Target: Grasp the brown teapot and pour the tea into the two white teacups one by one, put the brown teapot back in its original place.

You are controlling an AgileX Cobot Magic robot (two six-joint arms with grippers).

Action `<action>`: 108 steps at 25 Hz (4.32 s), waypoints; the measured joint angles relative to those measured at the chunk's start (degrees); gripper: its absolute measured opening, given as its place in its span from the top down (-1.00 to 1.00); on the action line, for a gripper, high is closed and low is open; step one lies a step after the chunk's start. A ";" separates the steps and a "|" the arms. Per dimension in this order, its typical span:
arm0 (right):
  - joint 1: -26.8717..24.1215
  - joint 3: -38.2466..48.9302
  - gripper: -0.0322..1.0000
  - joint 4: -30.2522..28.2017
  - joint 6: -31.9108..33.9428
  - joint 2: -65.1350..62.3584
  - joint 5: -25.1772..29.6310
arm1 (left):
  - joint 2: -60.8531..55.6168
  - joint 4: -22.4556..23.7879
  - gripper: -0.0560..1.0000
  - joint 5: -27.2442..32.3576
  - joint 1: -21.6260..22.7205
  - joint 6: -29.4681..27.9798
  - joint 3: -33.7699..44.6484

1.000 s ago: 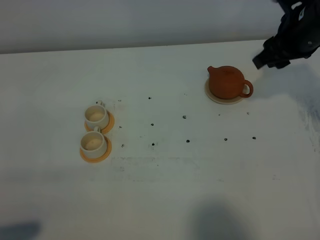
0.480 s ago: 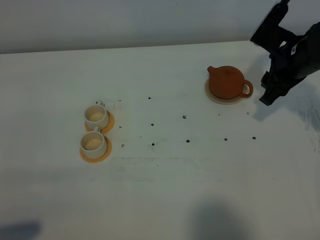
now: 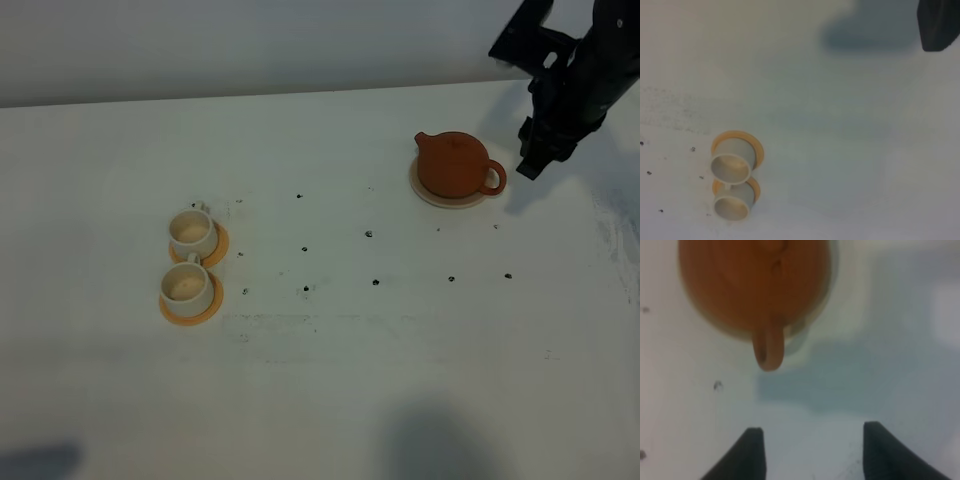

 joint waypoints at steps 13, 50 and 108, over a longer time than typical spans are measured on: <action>-0.06 -12.20 0.12 3.05 1.16 8.68 10.40 | 0.00 0.00 0.38 0.00 0.00 0.00 0.00; 1.28 -16.70 0.12 3.84 -0.73 15.95 10.40 | 0.00 0.00 0.38 0.00 0.00 0.00 0.00; 2.52 -22.56 0.76 6.52 -1.98 18.05 12.91 | 0.00 0.00 0.38 0.00 0.00 0.00 0.00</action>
